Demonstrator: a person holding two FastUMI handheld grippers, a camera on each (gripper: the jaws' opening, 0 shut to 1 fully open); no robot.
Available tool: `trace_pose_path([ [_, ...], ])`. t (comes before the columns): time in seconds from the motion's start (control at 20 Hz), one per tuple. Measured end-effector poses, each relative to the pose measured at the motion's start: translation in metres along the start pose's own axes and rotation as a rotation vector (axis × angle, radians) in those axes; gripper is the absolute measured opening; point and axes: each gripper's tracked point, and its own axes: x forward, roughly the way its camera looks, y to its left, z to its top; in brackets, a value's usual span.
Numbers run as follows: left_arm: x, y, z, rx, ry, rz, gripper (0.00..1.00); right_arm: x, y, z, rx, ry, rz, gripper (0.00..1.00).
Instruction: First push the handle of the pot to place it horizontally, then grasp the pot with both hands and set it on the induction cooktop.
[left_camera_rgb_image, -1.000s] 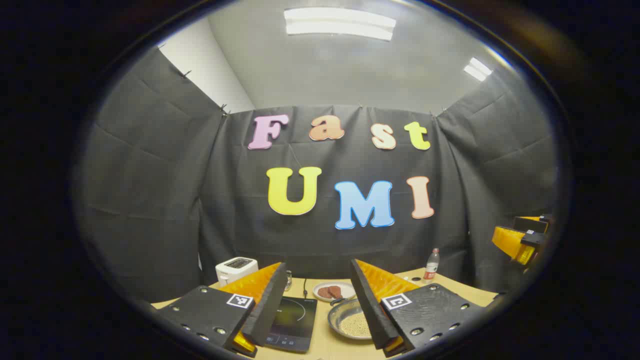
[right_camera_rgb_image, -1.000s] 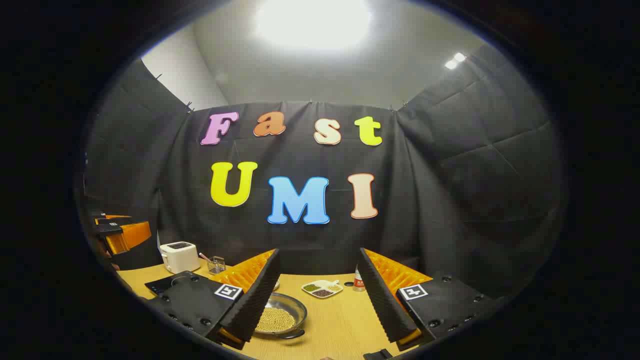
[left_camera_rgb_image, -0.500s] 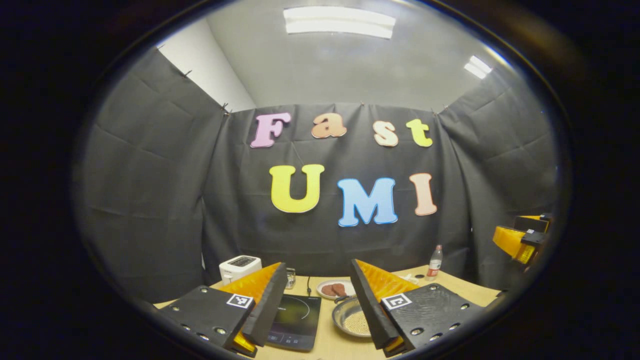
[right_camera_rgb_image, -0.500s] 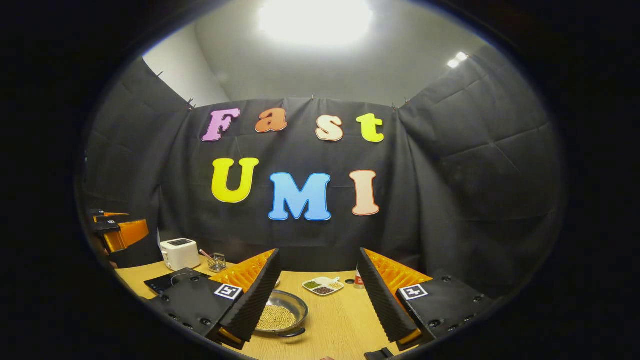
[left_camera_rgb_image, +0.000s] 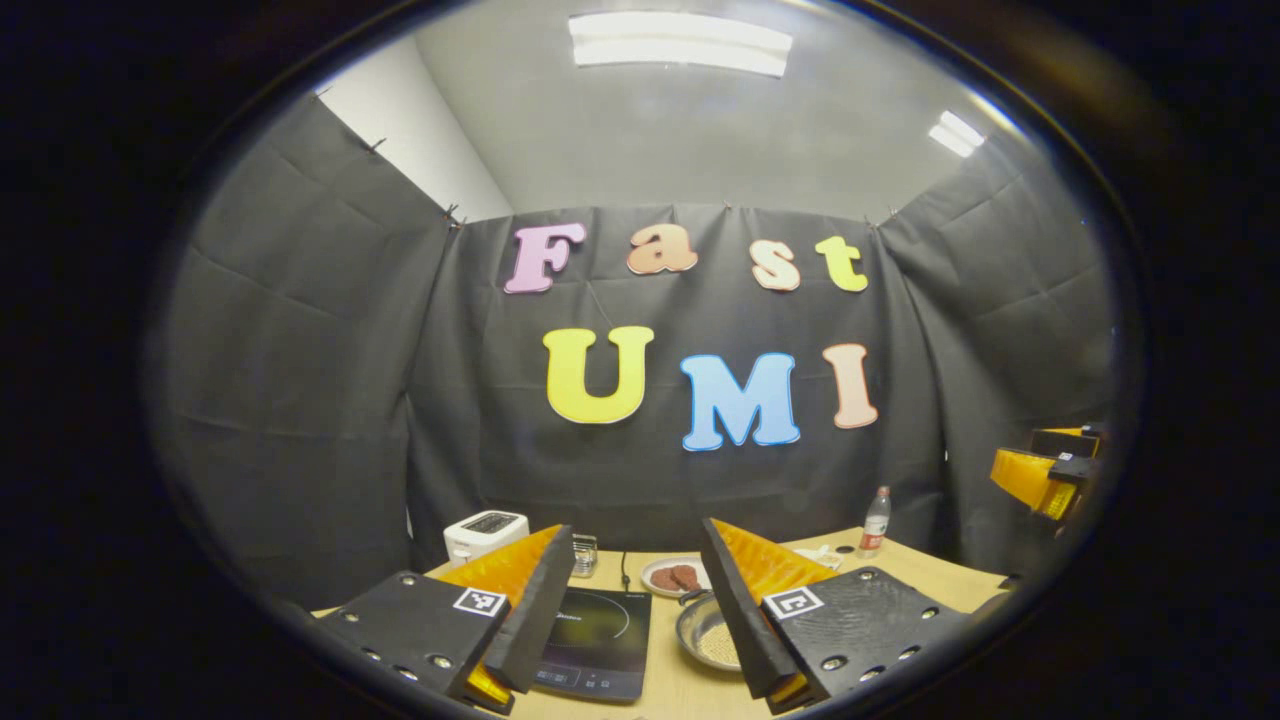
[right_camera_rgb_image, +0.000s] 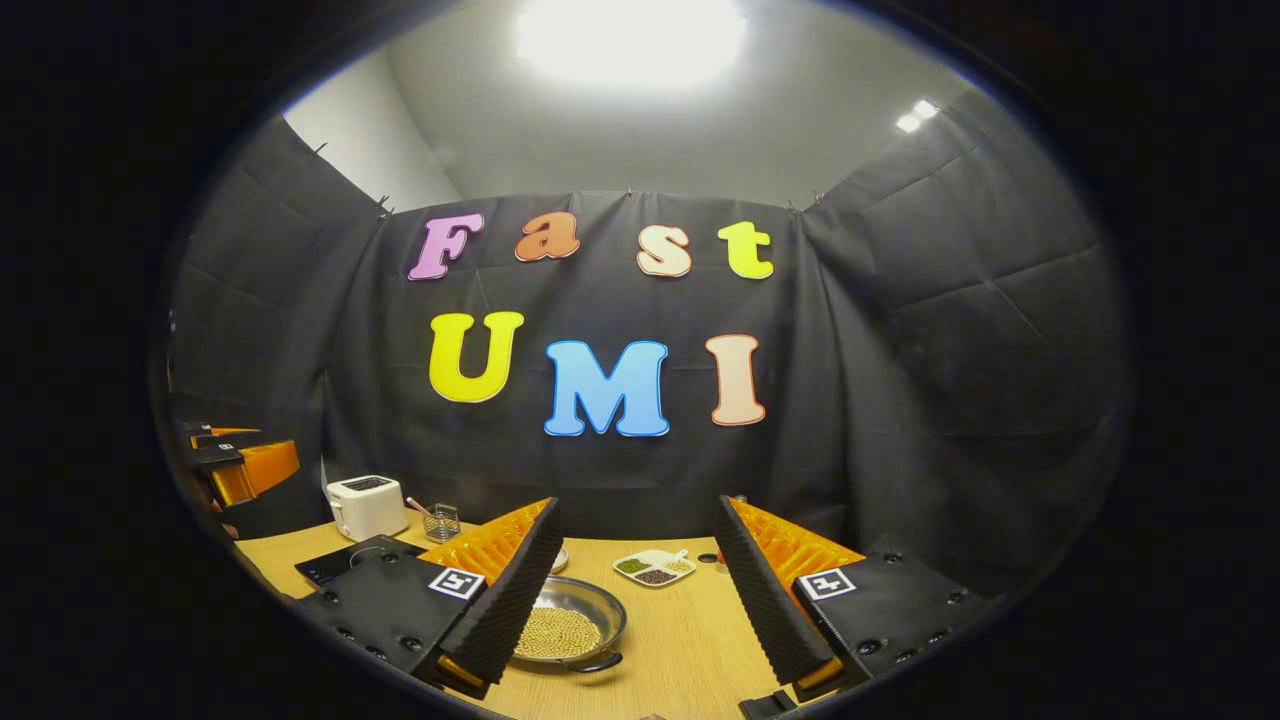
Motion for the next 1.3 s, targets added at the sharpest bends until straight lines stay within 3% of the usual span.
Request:
trace_pose_path([
  [0.2, 0.002, 0.014, 0.007, 0.003, -0.019, 0.000, 0.75, 0.002, 0.009, 0.001, -0.007, 0.004, 0.000, 0.98],
  [0.3, 0.001, 0.023, 0.004, 0.005, -0.019, 0.002, 0.78, 0.002, 0.013, -0.001, -0.009, 0.013, -0.007, 0.92],
  [0.4, 0.002, 0.032, 0.003, 0.004, -0.018, 0.005, 0.75, 0.002, 0.020, -0.004, -0.014, 0.024, -0.006, 0.87],
  [0.45, 0.002, 0.036, 0.003, 0.003, -0.019, 0.008, 0.75, 0.001, 0.023, -0.003, -0.012, 0.023, -0.006, 0.74],
  [0.5, 0.003, 0.041, 0.005, 0.003, -0.022, 0.011, 0.75, 0.001, 0.026, 0.000, -0.007, 0.019, -0.004, 0.68],
  [0.55, 0.004, 0.045, 0.005, 0.003, -0.024, 0.013, 0.75, 0.002, 0.033, 0.000, 0.001, 0.019, 0.010, 0.51],
  [0.6, 0.004, 0.049, 0.005, 0.003, -0.026, 0.013, 0.75, 0.003, 0.040, -0.002, 0.006, 0.028, 0.026, 0.46],
  [0.65, 0.006, 0.052, 0.007, 0.004, -0.029, 0.013, 0.78, 0.002, 0.043, -0.007, 0.010, 0.042, 0.039, 0.29],
  [0.7, 0.005, 0.054, 0.007, 0.004, -0.034, 0.011, 0.75, 0.007, 0.048, -0.011, 0.006, 0.056, 0.041, 0.21],
  [0.75, 0.004, 0.057, 0.008, 0.005, -0.037, 0.009, 0.75, 0.002, 0.047, -0.011, 0.000, 0.065, 0.029, 0.19],
  [0.8, 0.005, 0.061, 0.009, 0.006, -0.040, 0.008, 0.75, 0.008, 0.044, -0.015, -0.004, 0.067, 0.018, 0.05],
  [1.0, 0.007, 0.075, 0.007, 0.004, -0.042, -0.003, 0.75, 0.003, 0.073, -0.035, -0.033, 0.140, 0.098, 0.02],
  [1.15, 0.008, 0.088, 0.004, 0.000, -0.042, 0.013, 0.78, 0.004, 0.083, -0.065, -0.055, 0.245, 0.164, 0.02],
  [1.3, 0.014, 0.095, 0.003, -0.001, -0.036, 0.034, 0.75, 0.007, 0.094, -0.096, -0.068, 0.351, 0.249, 0.02],
])
